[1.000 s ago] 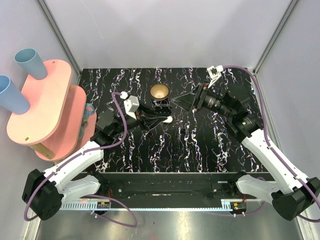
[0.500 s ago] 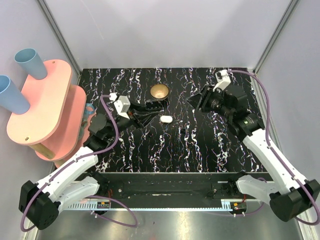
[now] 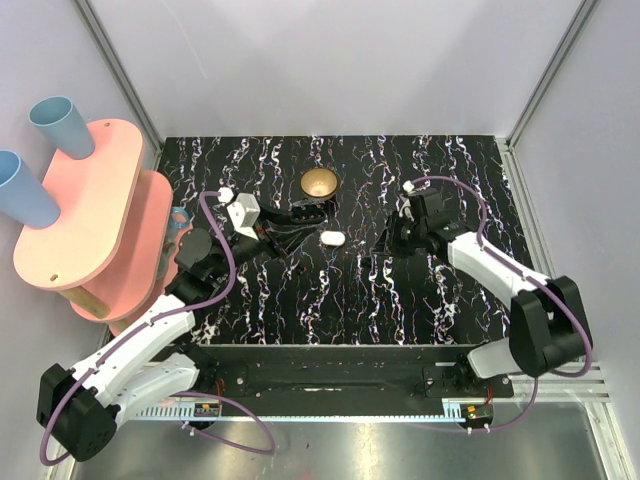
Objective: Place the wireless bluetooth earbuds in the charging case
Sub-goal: Pick up the right earbud from the center of the board.
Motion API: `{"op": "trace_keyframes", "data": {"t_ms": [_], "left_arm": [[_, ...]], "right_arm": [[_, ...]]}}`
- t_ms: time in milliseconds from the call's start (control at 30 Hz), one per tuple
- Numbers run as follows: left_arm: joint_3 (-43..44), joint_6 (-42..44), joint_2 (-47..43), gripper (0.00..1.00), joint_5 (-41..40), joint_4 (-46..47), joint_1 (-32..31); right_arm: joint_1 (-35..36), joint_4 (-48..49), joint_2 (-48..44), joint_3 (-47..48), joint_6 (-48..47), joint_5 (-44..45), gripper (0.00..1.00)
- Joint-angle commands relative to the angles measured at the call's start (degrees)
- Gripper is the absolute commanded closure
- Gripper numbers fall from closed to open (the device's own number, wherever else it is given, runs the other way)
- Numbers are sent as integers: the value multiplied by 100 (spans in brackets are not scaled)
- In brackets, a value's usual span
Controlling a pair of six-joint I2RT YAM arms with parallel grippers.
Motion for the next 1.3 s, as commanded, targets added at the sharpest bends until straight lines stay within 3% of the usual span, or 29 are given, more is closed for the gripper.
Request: {"op": "trace_keyframes", "data": {"t_ms": [0, 467, 1267], "left_arm": [[190, -94, -75, 100, 124, 325, 20], [181, -217, -5, 100, 238, 413, 29], [137, -314, 39, 100, 274, 527, 21]], "right_arm": [[-38, 296, 387, -2, -207, -272, 71], [-29, 472, 1372, 288, -347, 325, 72], [-38, 938, 2111, 525, -365, 369, 72]]}}
